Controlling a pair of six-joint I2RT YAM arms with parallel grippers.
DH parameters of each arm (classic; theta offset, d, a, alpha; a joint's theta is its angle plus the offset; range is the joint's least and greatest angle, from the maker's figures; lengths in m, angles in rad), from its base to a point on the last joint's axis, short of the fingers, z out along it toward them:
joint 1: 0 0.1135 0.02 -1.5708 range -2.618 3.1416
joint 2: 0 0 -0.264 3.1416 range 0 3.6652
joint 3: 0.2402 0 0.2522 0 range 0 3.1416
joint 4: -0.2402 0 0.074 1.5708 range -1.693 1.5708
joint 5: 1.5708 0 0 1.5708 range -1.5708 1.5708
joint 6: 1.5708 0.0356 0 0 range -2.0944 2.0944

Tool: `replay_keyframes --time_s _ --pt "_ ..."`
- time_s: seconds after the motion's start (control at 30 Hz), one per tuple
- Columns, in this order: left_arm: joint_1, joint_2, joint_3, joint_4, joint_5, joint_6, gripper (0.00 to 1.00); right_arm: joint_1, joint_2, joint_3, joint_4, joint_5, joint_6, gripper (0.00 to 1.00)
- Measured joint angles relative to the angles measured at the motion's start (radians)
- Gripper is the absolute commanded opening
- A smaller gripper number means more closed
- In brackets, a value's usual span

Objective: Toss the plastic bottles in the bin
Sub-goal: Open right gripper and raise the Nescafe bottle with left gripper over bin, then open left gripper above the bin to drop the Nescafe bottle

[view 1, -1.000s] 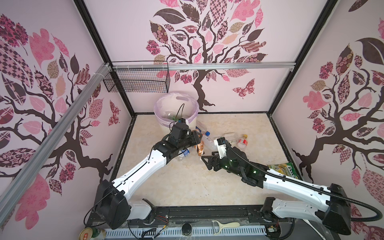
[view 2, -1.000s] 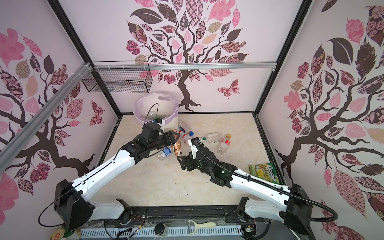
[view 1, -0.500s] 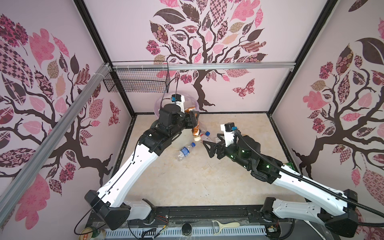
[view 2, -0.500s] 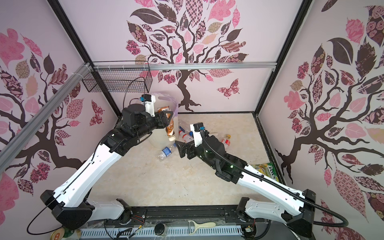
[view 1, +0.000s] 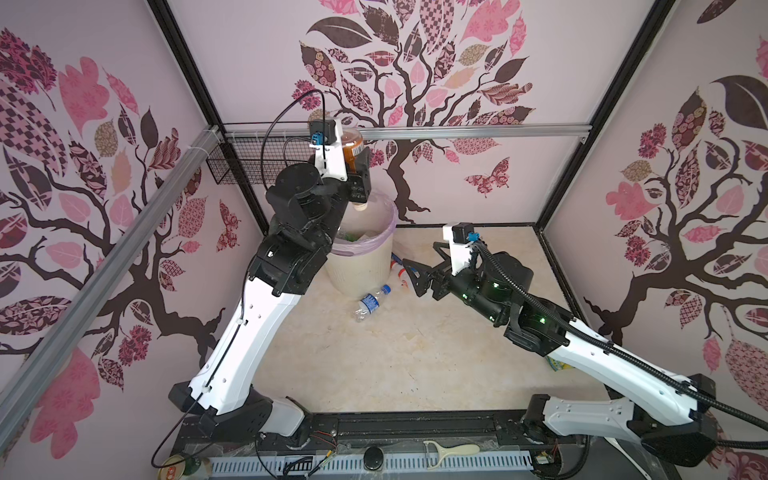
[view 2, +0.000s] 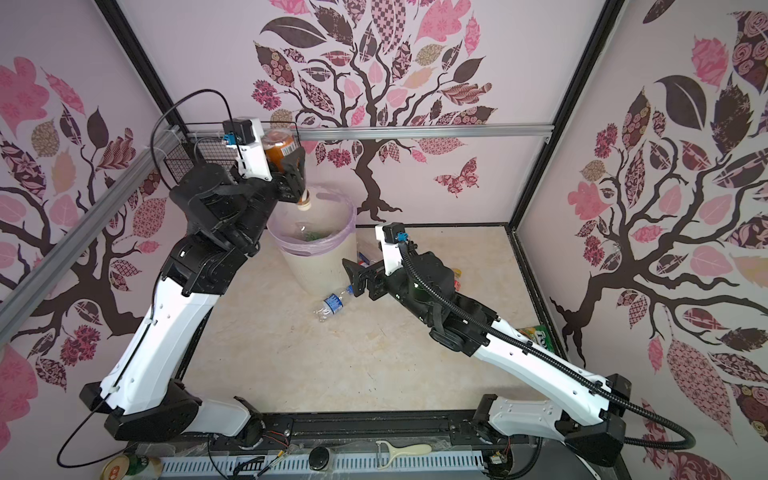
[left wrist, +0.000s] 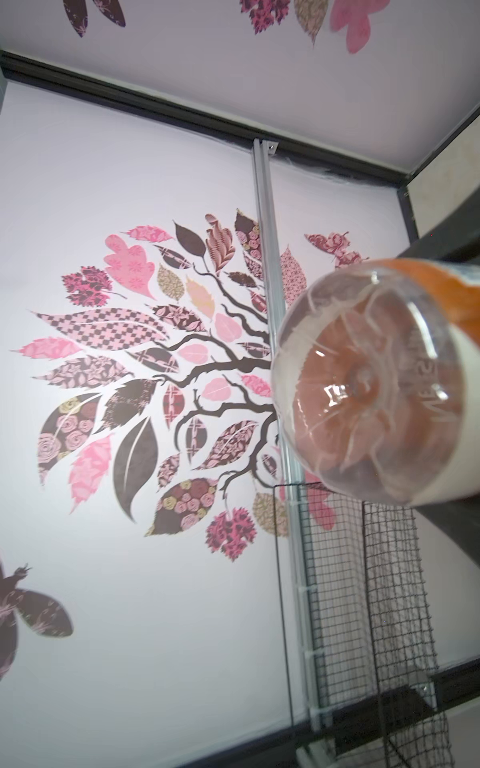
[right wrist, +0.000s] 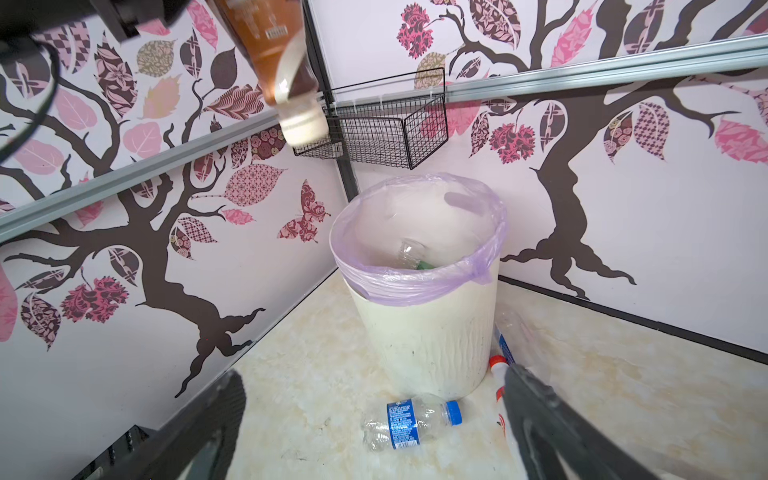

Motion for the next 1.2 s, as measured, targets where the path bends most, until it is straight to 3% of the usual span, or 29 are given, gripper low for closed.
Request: replay_keyframes --time_s 0.2,0.27,0.37,0.4,0.6,0.87,1.2 --pt "0.174 0.044 0.013 0.097 0.027 -0.023 0.63 0.000 0.001 -0.018 -0.004 0.003 0.000 0.99" --pt "0.219 0.103 0.026 0.082 0.045 -0.074 0.73 0.000 0.005 -0.019 -0.005 0.003 0.000 0.99" --pt "0.242 0.218 0.032 0.002 0.085 -0.147 0.98 0.000 0.006 -0.026 -0.004 0.002 0.000 0.99" --pt "0.241 0.249 0.023 -0.025 0.106 -0.162 0.98 0.000 0.006 -0.031 -0.003 0.003 0.000 0.99" --pt "0.214 0.285 -0.063 -0.162 0.180 -0.231 0.98 0.000 0.003 -0.097 -0.002 0.004 0.004 0.99" --pt "0.076 0.081 -0.073 -0.127 0.192 -0.224 0.98 -0.024 -0.011 -0.161 -0.005 0.003 0.037 1.00" --pt "-0.066 -0.089 -0.369 -0.068 0.208 -0.292 0.98 -0.121 -0.116 -0.272 -0.038 0.034 0.072 1.00"
